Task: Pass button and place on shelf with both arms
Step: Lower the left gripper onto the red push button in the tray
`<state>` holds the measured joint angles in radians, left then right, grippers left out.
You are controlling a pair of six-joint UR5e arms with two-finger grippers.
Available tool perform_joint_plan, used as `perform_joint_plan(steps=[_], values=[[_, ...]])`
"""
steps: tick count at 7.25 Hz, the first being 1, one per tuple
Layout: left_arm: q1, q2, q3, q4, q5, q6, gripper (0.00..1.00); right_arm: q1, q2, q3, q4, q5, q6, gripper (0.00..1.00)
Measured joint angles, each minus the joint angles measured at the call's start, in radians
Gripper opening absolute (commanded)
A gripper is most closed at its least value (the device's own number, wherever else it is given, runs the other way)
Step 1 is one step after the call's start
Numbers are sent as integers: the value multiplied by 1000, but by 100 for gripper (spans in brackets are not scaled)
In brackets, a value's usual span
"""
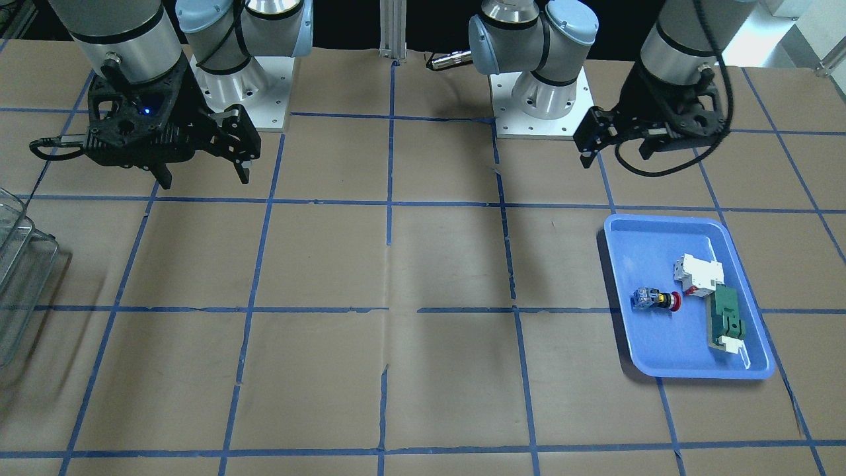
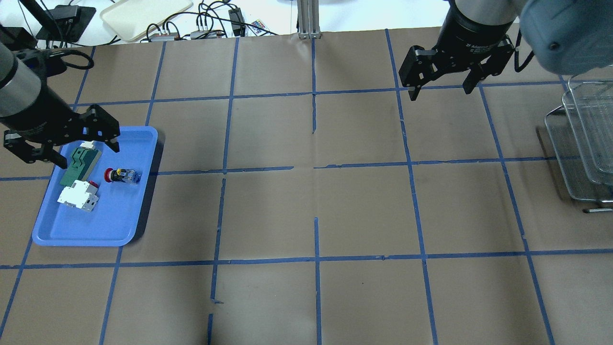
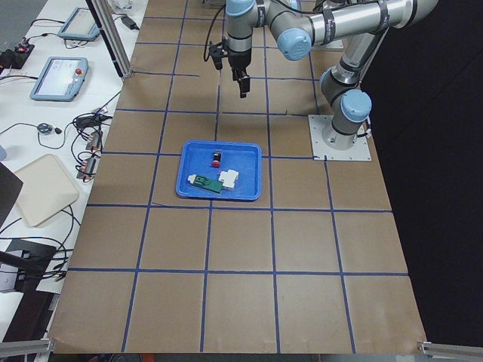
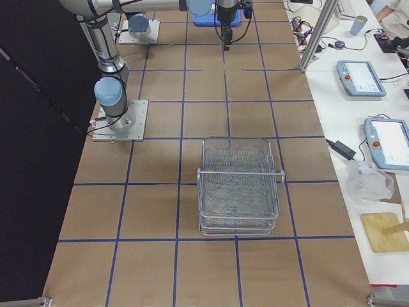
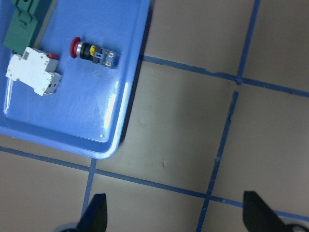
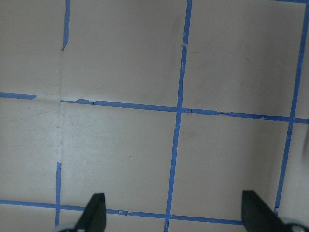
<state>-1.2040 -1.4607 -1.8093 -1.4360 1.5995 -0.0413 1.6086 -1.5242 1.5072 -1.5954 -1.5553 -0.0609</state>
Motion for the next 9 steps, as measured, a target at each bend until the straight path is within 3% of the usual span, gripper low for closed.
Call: perform_joint_plan(steps=[2,4,7,9], values=[[106,-74,-19,114,-4,-85,100,-1,0,6,1,0,0,100],[135,-186,-28,234,-45,-221,100,-1,0,11,3,0,0,100],[199,-349,-4,296,-179,-363,100,0,-1,13,6,0,0,100],[216,-418,0,327,-218,-412,100,0,2,13,6,-1,-1,100]])
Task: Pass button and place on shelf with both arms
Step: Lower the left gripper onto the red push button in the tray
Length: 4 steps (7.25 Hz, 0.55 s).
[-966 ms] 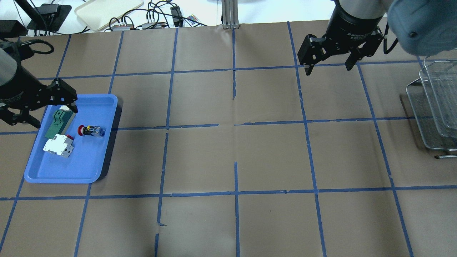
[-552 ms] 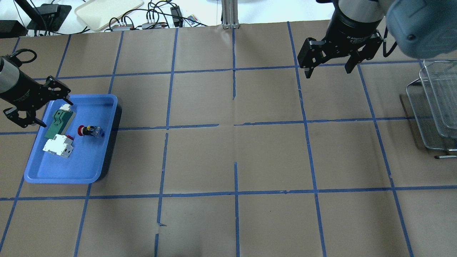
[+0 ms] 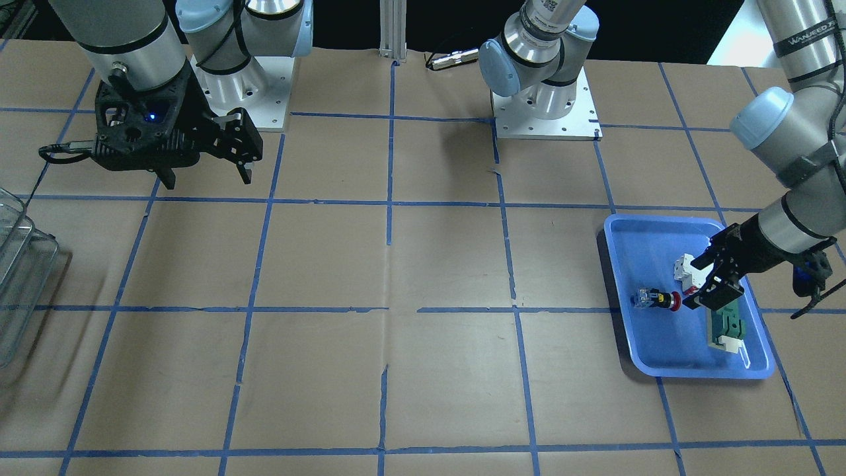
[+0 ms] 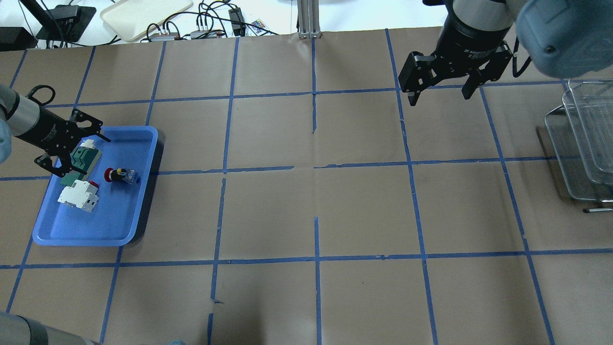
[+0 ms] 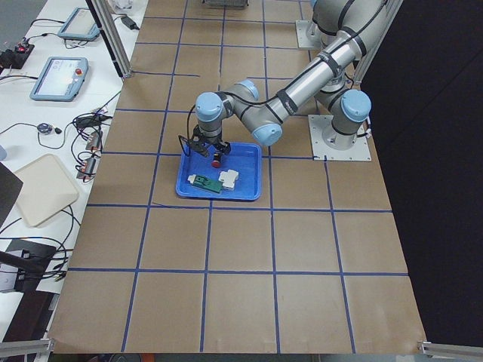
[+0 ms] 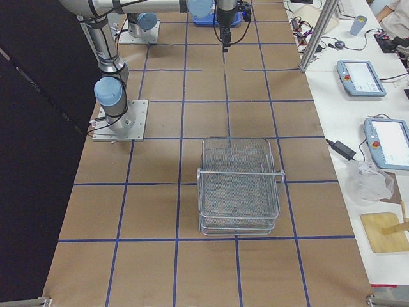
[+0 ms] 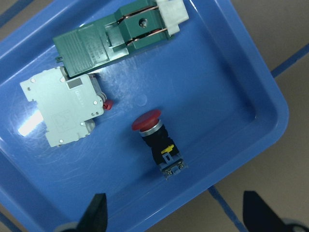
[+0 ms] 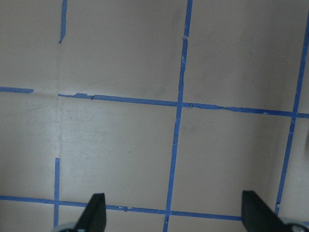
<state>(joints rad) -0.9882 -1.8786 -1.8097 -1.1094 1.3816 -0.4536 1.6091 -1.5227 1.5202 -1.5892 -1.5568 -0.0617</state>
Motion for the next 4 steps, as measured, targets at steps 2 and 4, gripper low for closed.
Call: perform_joint_plan(steps=[2,4], values=[[15,-35,-1,7,-5,-52,100,0,1,0,-1,-2,-1,100],[33,-64,0,9,-6,-96,100,0,1,0,-1,-6,-1,100]])
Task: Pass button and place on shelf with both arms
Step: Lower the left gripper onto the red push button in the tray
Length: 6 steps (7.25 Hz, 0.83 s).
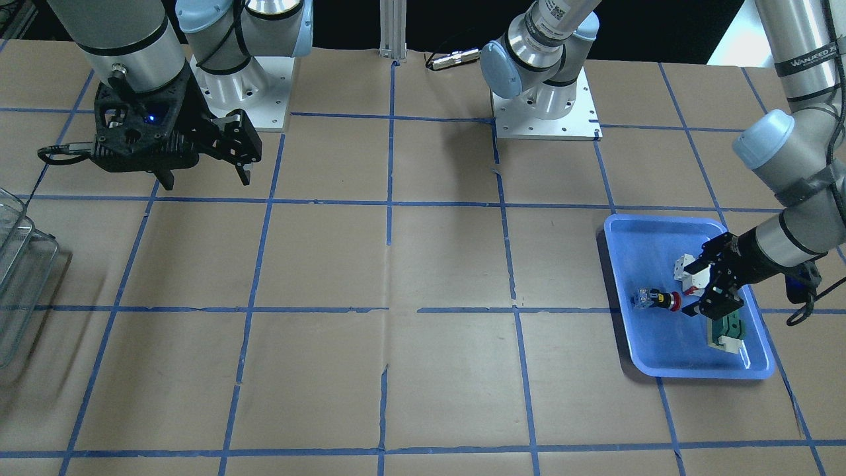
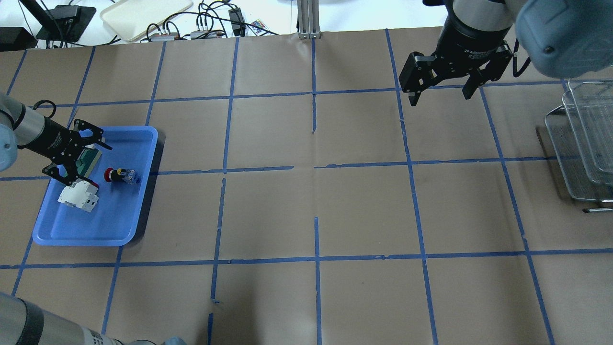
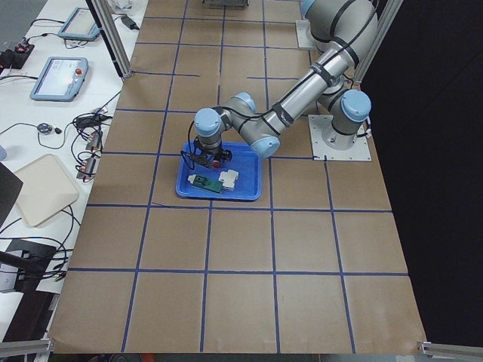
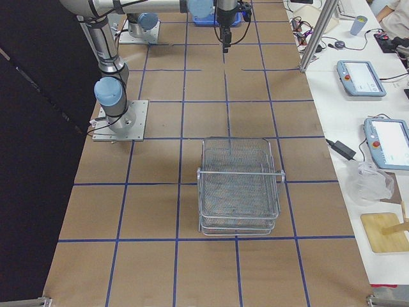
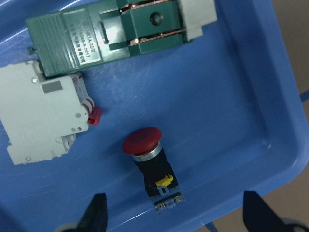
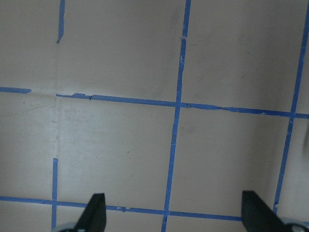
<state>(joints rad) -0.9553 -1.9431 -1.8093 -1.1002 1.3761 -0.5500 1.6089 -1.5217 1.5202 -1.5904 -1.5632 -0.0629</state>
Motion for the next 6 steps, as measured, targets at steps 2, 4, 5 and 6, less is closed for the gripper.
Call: perform_joint_plan(steps=[2,4,5,6], values=[[11,-22,-11,0,0,-12,100,-1,0,0,1,-2,0,100],[33,-44,-15,0,0,-18,100,-1,0,1,1,-3,0,100],[37,-53,-17,0,1,-29,100,-1,0,1,2,-3,-1,100],[37,-59,-19,0,0,-54,100,-2,0,1,3,-3,-1,100]])
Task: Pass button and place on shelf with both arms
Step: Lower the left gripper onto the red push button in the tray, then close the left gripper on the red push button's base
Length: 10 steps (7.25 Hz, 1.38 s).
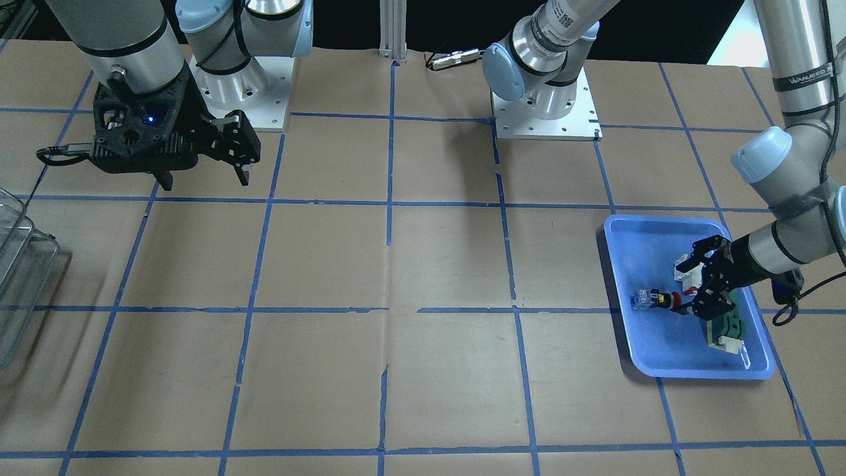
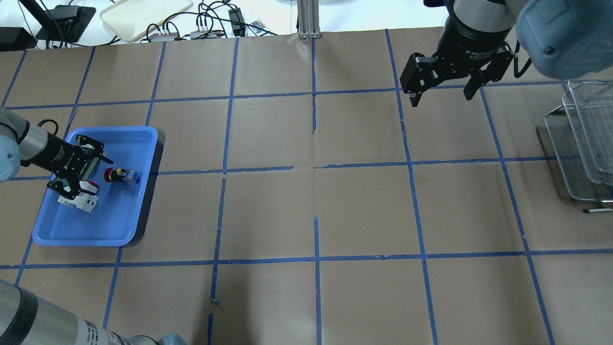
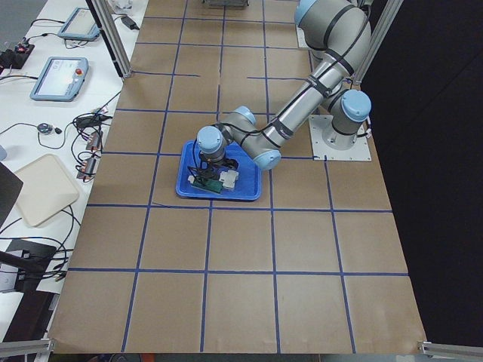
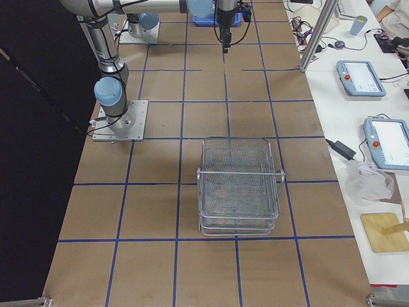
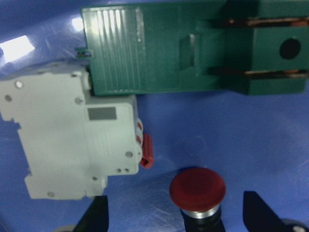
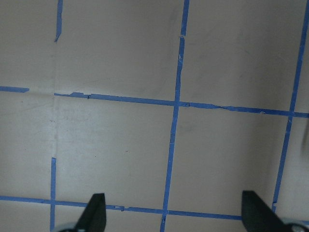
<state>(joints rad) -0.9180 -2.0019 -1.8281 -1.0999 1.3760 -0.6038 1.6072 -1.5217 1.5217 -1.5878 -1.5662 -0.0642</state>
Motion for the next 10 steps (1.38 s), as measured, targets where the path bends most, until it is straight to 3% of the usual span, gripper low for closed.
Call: perform_joint_plan(steps=[3,4,5,6,7,8,9,10], values=[[-1,-17,1,1,-2,-49,100,-1,0,1,3,0,0,100],[-2,-20,4,1,-3,-59,93,-1,0,1,3,0,0,100],[-2,-23,5,2,-5,-64,74,-1,0,1,5,0,0,100],[-2,-25,5,3,-20,-66,63,-1,0,1,6,0,0,100],[-2,-25,4,5,-46,-68,33,-1,0,3,5,0,0,100],[-1,-26,3,9,-61,-69,13,-1,0,6,4,0,0,100],[-1,-26,1,11,-67,-68,0,-1,0,9,3,0,0,100],[-1,-24,1,13,-70,-65,0,-1,0,10,2,0,0,100]])
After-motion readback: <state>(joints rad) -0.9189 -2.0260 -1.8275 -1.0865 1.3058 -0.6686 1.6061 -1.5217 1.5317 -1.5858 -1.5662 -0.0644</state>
